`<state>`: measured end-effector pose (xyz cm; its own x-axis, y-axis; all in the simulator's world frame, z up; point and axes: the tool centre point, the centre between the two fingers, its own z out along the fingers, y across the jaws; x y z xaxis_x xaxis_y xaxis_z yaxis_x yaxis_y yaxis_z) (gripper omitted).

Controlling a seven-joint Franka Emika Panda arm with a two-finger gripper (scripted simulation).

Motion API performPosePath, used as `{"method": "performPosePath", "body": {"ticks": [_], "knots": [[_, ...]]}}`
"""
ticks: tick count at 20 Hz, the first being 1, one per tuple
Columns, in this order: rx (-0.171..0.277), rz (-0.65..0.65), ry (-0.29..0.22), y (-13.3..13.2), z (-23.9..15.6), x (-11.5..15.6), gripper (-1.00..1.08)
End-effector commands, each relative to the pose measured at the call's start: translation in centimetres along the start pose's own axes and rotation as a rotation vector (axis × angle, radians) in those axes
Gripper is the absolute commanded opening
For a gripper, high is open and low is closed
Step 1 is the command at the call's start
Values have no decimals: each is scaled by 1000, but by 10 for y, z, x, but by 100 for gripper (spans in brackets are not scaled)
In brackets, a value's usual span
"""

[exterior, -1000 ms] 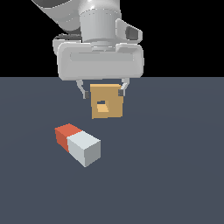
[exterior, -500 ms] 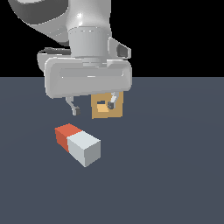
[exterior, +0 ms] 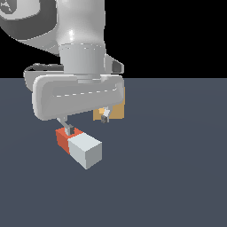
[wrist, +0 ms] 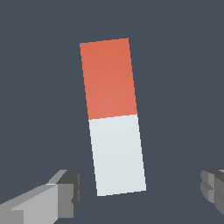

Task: Insert the peg into the horizontal hole in a box.

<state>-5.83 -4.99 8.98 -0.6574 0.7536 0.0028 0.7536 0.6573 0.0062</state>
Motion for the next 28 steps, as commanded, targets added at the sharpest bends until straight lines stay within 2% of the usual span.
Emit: {"method": "performPosePath", "body": {"ticks": [1, 8, 16, 28], "knots": [[2, -42, -1, -5, 5, -2, 100], [5, -108, -2, -12, 14, -7, 100], [6, -113, -2, -13, 18, -7, 100], [6, -118, -2, -14, 63, -7, 100]]}}
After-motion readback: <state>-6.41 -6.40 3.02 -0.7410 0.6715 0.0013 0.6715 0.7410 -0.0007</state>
